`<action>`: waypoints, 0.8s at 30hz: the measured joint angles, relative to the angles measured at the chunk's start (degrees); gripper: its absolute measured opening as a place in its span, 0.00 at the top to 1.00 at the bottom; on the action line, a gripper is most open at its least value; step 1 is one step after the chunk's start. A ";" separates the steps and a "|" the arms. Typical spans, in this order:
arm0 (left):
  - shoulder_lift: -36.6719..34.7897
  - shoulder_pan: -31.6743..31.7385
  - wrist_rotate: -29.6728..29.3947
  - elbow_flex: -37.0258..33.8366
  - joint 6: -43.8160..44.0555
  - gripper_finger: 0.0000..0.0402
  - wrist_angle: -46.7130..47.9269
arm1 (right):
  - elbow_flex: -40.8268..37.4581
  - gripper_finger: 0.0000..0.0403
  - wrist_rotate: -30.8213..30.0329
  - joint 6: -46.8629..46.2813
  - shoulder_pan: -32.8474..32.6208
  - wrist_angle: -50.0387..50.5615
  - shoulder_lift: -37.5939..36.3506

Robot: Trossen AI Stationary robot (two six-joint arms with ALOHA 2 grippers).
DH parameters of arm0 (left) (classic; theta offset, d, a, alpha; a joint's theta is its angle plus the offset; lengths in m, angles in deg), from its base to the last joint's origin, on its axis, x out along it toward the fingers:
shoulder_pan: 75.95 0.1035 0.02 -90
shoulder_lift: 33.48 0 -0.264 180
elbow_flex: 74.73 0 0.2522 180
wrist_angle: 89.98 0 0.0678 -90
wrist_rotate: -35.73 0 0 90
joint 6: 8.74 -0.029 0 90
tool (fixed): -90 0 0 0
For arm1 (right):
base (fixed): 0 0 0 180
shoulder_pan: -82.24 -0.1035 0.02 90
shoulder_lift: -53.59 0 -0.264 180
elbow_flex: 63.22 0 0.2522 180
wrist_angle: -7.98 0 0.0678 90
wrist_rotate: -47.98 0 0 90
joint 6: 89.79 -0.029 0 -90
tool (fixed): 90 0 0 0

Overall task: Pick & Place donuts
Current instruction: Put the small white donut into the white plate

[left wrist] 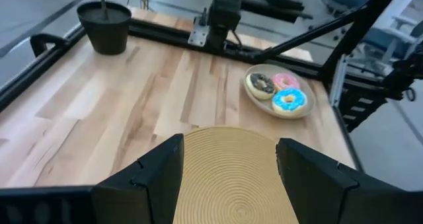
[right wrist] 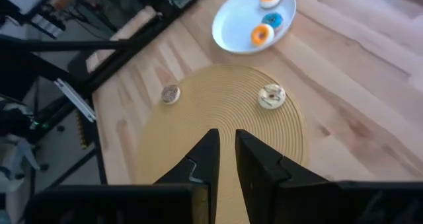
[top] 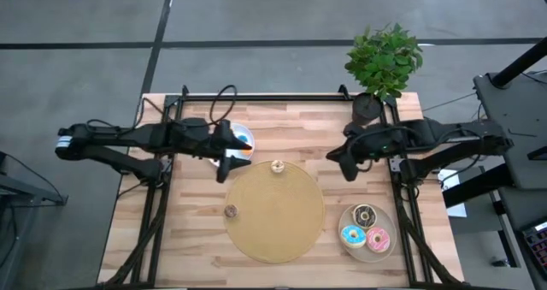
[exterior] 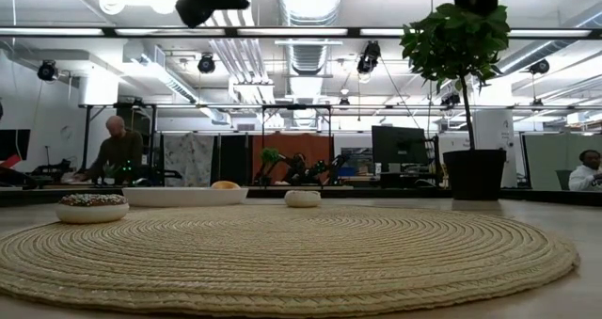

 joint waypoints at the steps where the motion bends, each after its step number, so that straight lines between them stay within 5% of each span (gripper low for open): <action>1: 1.18 0.24 0.02 0.52 0.00 0.47 0.03 | -0.32 0.89 0.01 0.51 0.00 0.00 -0.96; 24: 23.39 4.05 -0.09 13.47 -2.22 0.47 1.82 | -7.40 0.98 4.85 15.42 -2.14 0.56 -16.43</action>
